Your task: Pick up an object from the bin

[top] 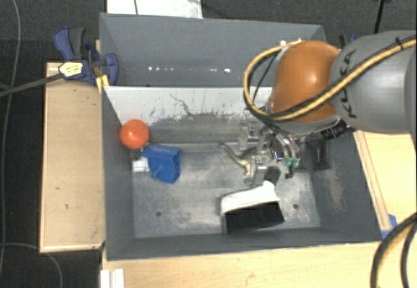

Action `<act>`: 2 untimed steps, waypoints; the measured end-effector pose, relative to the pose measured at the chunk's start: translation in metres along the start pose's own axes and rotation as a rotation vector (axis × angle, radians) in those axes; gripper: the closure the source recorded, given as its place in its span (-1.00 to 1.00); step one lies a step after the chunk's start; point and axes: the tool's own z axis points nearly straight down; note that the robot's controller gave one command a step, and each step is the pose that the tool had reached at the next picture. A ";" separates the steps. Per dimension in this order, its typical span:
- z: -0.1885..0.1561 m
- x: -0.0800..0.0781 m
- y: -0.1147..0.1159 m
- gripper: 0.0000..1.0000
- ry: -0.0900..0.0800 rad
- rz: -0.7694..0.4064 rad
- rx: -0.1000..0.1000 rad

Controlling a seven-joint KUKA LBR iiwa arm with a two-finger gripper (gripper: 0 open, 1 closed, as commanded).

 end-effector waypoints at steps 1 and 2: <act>-0.005 -0.002 0.000 -1.00 -0.008 0.001 0.000; 0.031 0.030 -0.009 -1.00 -0.015 -0.086 0.000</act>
Offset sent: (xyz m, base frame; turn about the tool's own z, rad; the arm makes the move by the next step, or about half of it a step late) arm -0.0647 -0.0201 -0.0684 -0.1734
